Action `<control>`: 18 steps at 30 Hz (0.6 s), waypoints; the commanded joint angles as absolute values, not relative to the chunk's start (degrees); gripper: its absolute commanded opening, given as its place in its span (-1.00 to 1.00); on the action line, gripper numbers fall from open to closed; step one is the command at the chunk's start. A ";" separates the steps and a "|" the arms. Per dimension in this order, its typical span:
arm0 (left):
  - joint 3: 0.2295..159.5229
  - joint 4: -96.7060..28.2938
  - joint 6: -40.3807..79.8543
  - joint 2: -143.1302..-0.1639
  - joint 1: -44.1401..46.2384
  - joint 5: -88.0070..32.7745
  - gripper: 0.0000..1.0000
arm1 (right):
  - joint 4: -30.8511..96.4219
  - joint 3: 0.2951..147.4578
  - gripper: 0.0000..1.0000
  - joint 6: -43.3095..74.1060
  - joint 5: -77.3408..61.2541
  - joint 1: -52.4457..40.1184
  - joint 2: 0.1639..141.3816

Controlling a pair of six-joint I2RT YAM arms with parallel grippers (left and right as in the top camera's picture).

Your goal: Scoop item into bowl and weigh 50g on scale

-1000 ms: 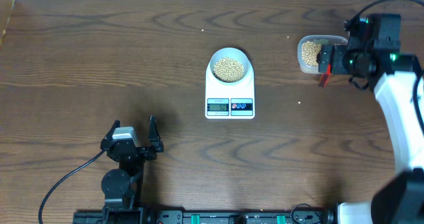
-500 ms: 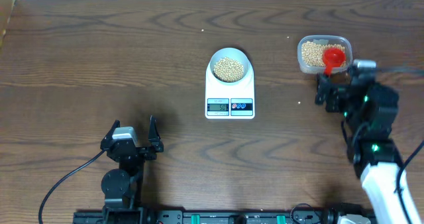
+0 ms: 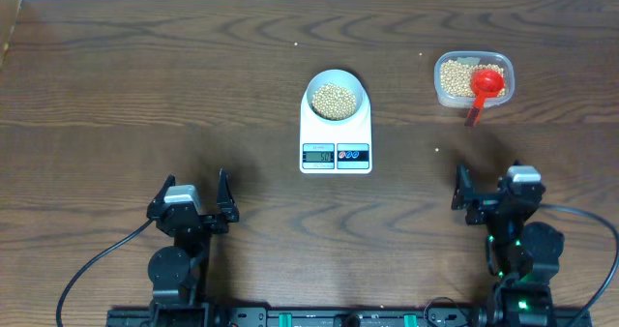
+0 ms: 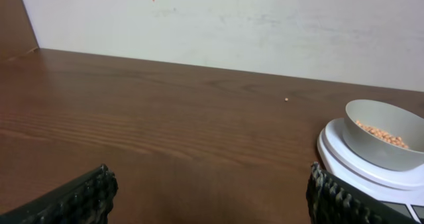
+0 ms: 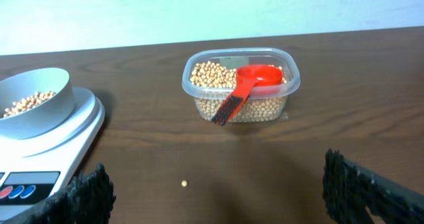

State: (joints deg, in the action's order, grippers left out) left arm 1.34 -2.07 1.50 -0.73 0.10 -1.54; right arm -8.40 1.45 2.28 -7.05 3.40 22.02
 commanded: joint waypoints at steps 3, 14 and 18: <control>0.23 -4.10 1.98 -0.60 -0.10 -0.78 0.88 | -4.71 0.32 0.99 1.98 -5.32 2.92 16.47; 0.23 -4.10 1.98 -0.60 -0.10 -0.75 0.87 | 4.14 0.32 0.99 1.61 -4.01 2.94 3.38; 0.23 -4.10 1.98 -0.60 -0.10 -0.78 0.88 | 4.12 0.32 0.99 1.61 -3.79 2.98 0.23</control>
